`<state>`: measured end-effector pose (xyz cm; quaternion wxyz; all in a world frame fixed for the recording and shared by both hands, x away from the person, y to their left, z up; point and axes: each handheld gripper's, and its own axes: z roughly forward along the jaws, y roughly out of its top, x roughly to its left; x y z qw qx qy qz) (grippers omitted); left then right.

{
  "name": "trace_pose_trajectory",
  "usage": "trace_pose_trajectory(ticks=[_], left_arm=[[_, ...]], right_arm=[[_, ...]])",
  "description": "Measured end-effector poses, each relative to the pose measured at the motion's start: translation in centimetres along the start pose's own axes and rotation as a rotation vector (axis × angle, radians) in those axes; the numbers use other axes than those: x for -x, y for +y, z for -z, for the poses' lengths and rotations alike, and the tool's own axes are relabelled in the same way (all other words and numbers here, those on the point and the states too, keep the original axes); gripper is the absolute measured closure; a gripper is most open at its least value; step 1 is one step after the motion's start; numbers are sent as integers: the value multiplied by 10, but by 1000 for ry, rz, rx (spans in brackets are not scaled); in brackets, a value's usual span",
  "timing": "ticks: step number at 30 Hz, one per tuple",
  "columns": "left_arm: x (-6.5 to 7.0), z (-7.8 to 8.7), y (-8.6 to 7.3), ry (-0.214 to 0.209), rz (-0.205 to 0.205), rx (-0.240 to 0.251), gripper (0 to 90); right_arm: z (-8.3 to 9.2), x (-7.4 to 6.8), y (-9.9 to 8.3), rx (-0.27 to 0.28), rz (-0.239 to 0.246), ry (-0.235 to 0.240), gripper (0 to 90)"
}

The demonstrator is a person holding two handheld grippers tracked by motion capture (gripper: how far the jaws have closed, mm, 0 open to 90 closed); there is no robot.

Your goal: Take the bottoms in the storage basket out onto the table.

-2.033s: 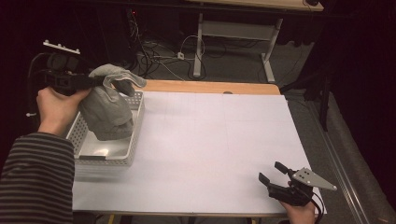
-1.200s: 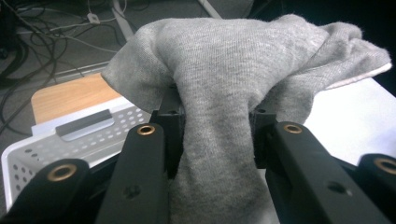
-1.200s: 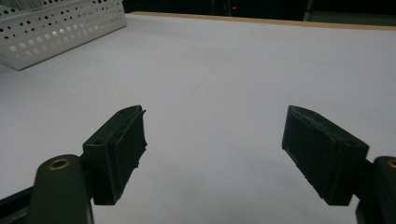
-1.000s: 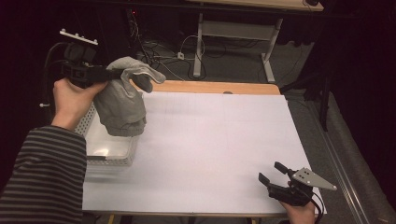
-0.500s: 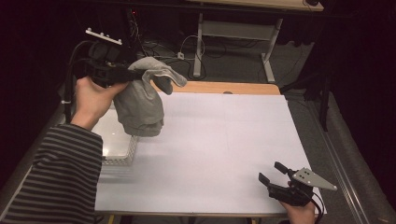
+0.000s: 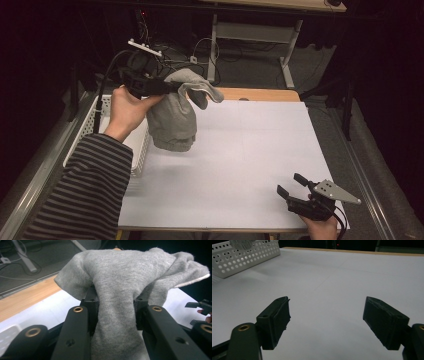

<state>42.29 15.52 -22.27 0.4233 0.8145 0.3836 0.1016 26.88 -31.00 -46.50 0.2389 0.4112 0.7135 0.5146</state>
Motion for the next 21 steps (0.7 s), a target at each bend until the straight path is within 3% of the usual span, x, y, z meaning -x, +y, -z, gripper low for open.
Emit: trace_pose_trajectory(ticks=[9, 21], left_arm=[[16, -25, 5, -31, -30, -15, 653], [26, -49, 8, -43, -53, -25, 651]], right_arm=[[0, 0, 0, 4, -2, 0, 225], [1, 1, 0, 7, -2, 1, 226]])
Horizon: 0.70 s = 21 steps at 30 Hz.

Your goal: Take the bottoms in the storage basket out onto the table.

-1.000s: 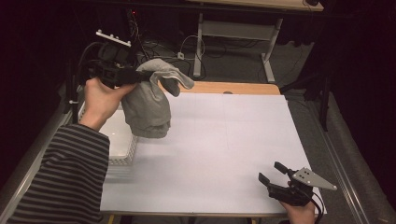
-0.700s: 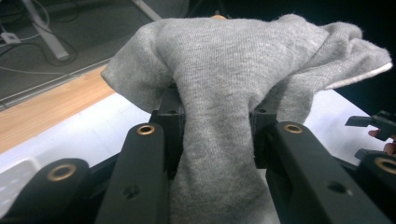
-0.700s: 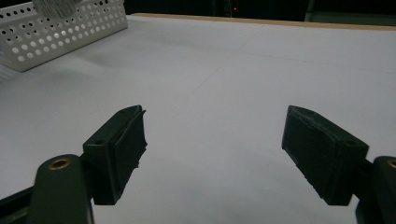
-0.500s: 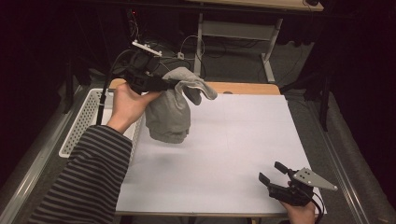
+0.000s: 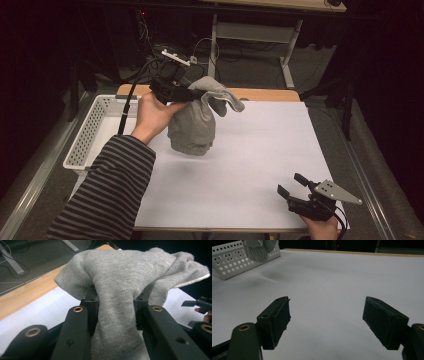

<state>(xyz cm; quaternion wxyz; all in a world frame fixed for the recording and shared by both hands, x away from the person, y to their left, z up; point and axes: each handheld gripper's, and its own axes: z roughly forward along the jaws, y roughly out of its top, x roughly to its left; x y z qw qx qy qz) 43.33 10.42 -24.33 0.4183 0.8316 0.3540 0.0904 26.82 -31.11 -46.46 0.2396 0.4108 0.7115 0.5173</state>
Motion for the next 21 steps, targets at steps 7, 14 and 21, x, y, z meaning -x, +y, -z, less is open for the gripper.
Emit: trace_pose_trajectory(ticks=[7, 14, 21], left_arm=[[2, -13, 0, 5, -1, -3, 651], [1, -25, -2, 8, 5, 2, 650], [2, -39, -4, 17, 0, -9, 649]], right_arm=[[0, 0, 0, 3, -2, 1, 227], [0, 0, 0, 3, 1, 0, 227], [1, 0, 0, 3, -2, 0, 227]])
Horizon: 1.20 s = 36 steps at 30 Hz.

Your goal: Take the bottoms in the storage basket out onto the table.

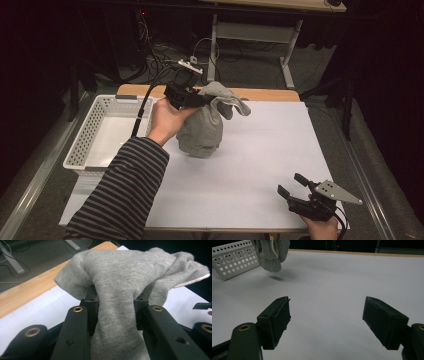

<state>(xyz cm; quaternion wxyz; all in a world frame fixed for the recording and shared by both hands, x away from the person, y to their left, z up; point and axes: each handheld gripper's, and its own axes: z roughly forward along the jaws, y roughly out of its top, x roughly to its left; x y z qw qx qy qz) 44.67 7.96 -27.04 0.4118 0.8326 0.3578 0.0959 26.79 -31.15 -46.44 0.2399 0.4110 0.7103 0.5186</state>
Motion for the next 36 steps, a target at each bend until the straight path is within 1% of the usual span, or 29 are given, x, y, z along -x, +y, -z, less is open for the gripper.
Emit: trace_pose_trajectory(ticks=[2, 3, 11, 17, 25, 30, 32, 36], left_arm=[[0, -3, -1, 6, -4, -1, 648], [0, -6, -1, 0, -1, 0, 648], [-3, -19, -7, 2, 15, -7, 647], [-5, -30, -13, 6, 20, -19, 647], [-11, -41, -19, 14, 42, -16, 643], [-13, -46, -23, 30, 39, -33, 641], [-14, -49, -25, 42, 33, -42, 640], [-17, -56, -30, 49, 35, -61, 640]], right_arm=[[0, 0, 0, 0, -1, 3, 227], [0, 0, 0, 0, -1, 3, 227], [0, 0, 0, 0, 0, 3, 227], [0, 0, 0, 2, 1, 4, 228], [0, 0, 0, -1, -1, 6, 227], [0, 0, 0, -1, -1, 6, 227], [0, -1, 0, -1, 0, 6, 228], [0, -1, 0, -1, 0, 7, 227]])
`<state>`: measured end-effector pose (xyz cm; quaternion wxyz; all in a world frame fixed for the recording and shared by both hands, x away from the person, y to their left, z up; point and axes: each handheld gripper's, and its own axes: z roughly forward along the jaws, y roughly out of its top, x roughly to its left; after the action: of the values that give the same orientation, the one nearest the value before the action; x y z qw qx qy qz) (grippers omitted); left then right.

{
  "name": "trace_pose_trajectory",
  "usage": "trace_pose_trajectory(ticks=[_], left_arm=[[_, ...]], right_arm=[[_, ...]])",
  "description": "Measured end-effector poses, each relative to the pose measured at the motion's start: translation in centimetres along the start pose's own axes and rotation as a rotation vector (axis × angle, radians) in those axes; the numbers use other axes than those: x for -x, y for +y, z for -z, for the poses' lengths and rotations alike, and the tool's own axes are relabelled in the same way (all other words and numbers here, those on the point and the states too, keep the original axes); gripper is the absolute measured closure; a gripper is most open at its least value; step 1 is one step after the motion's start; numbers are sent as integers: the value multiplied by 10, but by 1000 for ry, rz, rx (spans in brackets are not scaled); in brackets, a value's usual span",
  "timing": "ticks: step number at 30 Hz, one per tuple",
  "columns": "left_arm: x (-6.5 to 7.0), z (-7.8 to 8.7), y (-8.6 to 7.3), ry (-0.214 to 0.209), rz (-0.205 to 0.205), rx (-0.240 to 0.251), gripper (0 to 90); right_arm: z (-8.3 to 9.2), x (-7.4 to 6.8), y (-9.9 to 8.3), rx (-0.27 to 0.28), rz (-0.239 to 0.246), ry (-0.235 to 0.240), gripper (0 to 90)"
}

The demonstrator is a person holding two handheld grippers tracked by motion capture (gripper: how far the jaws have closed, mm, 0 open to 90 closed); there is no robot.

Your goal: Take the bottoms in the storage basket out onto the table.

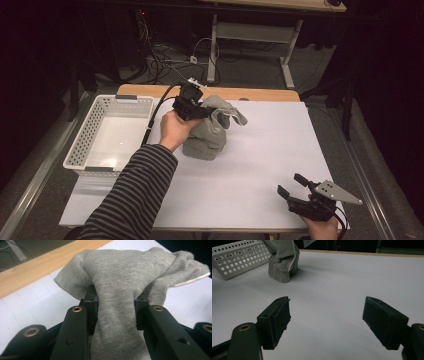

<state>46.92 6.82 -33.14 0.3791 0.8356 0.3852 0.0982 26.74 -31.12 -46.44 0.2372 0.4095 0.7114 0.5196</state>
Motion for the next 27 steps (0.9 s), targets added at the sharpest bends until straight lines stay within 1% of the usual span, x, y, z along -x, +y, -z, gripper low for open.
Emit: trace_pose_trajectory(ticks=[9, 12, 14, 23, 27], left_arm=[[-3, -15, -8, 16, 8, -34, 637], [-4, -19, -9, 14, 15, -42, 636], [-5, -22, -11, 17, 12, -56, 635], [-11, -36, -17, 23, 40, -91, 630], [-14, -44, -20, 28, 43, -116, 629]], right_arm=[[0, 0, 0, 0, -1, 2, 227], [0, 0, 0, 0, -1, 2, 227], [0, 0, 0, 0, -1, 3, 227], [-1, 0, 0, -1, 0, 2, 227], [-1, 1, 0, 0, -1, 4, 227]])
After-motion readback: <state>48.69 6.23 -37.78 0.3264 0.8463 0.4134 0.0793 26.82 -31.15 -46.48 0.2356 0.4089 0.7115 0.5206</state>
